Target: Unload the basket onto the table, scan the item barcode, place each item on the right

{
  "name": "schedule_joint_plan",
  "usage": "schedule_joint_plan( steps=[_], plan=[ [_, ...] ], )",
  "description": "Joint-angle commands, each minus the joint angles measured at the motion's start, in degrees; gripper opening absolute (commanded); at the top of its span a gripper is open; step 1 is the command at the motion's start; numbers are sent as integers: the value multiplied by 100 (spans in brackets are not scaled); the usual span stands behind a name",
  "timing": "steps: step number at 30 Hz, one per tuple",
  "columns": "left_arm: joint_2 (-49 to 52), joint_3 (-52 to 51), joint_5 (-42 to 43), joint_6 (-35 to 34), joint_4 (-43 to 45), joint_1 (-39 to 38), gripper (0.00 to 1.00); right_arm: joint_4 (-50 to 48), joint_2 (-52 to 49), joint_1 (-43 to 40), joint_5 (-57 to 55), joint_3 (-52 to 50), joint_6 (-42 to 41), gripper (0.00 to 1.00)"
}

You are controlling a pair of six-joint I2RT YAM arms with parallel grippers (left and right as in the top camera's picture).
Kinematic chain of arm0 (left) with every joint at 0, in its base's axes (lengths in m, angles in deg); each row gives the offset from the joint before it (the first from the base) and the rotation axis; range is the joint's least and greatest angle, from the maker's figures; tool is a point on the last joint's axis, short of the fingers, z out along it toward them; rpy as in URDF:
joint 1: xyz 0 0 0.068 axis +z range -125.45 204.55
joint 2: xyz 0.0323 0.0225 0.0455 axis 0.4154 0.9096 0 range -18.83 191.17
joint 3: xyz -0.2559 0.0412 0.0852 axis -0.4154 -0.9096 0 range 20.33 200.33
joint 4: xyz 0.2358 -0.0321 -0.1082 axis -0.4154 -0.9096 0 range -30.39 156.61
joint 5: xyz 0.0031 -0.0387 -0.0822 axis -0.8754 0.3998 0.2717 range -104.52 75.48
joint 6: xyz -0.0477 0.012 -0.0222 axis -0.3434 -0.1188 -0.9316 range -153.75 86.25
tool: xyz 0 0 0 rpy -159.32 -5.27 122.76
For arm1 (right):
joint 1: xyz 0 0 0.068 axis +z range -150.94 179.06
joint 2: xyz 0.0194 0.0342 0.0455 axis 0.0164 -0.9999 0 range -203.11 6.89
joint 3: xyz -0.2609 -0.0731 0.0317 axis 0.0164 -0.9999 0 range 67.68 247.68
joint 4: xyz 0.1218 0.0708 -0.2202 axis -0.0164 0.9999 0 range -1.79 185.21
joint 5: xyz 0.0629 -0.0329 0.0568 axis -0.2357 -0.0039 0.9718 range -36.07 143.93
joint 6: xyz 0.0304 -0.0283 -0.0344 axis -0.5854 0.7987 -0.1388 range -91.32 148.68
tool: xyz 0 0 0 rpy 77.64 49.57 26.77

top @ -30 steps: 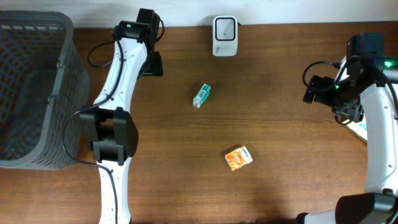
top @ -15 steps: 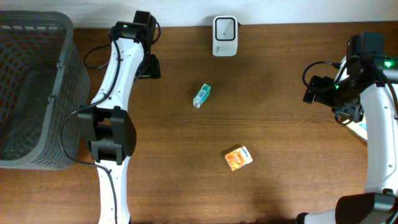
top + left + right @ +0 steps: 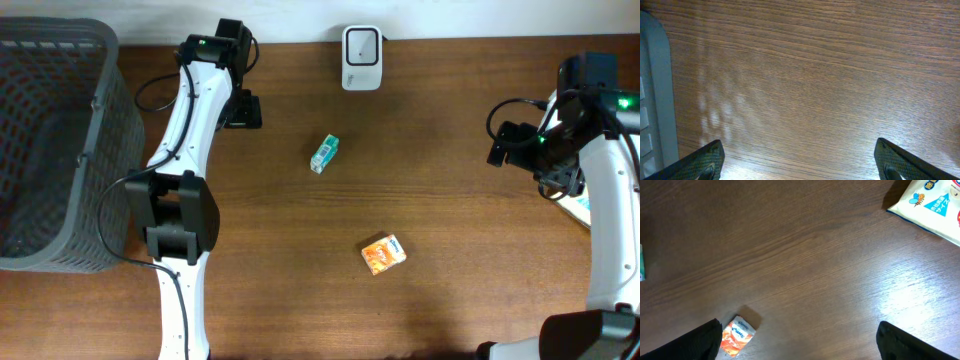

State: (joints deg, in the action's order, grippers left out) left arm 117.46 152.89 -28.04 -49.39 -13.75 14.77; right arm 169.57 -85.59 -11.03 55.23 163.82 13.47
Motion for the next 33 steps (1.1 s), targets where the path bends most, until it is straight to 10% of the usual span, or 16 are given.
schedule_joint_plan(
  steps=[1,24,33],
  plan=[
    [-20,-52,170,-13,0,15,96,-2,13,-7,-94,-24,-7,98],
    [-17,-52,474,-11,190,9,100,-2,13,-7,-94,-24,-7,99],
    [-17,-96,966,-11,76,9,75,-2,13,-7,-94,-24,-7,98]
  ],
)
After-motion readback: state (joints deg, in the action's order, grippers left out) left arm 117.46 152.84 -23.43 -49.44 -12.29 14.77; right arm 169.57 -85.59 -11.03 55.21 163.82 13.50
